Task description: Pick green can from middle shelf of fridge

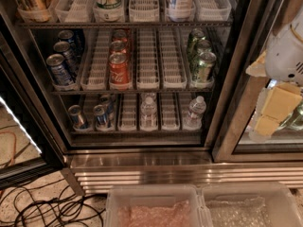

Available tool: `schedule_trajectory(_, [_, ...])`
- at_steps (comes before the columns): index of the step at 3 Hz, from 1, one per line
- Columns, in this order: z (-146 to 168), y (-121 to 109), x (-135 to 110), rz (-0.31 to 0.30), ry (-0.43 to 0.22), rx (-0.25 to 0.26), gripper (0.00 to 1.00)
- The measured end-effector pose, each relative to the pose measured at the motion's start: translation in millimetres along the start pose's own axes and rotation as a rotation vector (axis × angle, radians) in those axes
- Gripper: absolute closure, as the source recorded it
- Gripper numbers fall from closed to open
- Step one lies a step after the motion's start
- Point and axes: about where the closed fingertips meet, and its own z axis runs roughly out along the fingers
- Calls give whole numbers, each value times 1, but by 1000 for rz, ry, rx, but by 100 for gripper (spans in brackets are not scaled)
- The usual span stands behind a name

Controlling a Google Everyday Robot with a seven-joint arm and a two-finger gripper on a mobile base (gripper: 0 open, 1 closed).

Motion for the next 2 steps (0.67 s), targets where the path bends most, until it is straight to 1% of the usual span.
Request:
schedule_trajectory(1, [1, 0, 0, 0, 2, 4, 0])
schedule_trajectory(2, [21, 3, -1, 44, 4, 32, 0])
